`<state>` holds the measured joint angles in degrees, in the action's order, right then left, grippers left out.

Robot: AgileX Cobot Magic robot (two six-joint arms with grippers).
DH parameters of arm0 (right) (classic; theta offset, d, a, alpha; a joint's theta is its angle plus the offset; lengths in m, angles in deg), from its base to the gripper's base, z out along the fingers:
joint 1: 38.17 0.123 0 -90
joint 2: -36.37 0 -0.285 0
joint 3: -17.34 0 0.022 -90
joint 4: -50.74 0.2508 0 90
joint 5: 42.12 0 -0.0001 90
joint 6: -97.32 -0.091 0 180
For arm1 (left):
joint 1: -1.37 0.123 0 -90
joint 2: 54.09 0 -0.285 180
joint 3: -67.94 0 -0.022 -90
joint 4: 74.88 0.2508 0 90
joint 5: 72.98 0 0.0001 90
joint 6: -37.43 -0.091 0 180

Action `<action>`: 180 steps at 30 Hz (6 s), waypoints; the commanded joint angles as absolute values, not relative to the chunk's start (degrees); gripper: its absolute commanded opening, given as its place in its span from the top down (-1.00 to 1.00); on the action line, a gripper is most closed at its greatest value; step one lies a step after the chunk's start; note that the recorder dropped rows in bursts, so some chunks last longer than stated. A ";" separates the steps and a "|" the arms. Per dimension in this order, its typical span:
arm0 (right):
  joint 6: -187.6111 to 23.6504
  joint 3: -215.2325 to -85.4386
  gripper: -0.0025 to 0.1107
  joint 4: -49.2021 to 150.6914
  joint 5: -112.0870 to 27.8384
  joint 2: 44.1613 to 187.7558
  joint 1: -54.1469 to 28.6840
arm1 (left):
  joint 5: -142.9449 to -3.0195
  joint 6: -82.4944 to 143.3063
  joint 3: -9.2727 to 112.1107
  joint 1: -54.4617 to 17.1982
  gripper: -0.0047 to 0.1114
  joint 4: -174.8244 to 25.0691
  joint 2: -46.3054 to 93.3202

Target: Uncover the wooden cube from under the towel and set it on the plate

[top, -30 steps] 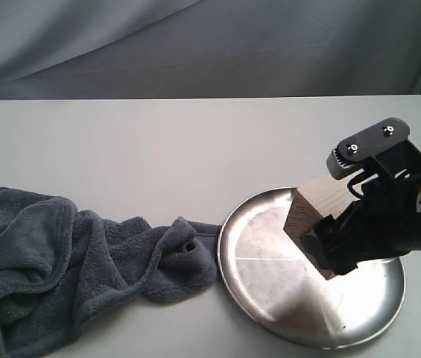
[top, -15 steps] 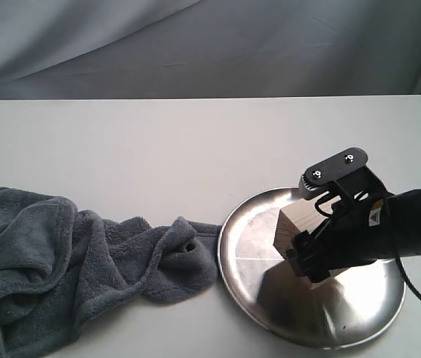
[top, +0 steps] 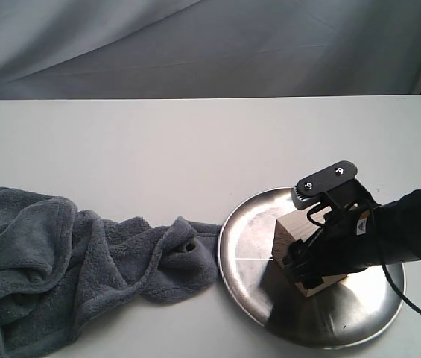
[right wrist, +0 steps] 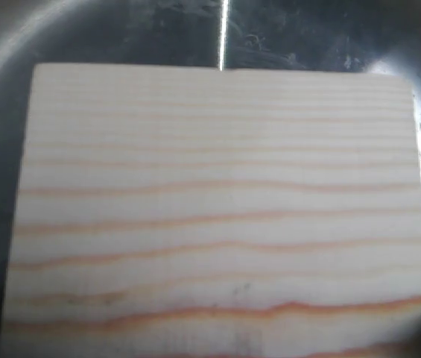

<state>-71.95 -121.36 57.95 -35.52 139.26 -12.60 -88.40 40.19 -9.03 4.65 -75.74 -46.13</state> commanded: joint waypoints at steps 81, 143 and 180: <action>-78.44 -138.23 0.96 56.21 -15.84 135.07 -34.72 | -87.83 40.16 -9.27 4.67 0.92 -75.99 -46.31; -72.83 -121.30 0.96 55.25 -10.13 57.38 -39.27 | -87.83 40.16 -9.27 4.67 0.92 -75.99 -46.31; -72.61 -100.54 0.96 55.70 -22.72 46.05 -39.27 | -87.83 40.16 -9.27 4.67 0.92 -75.99 -46.31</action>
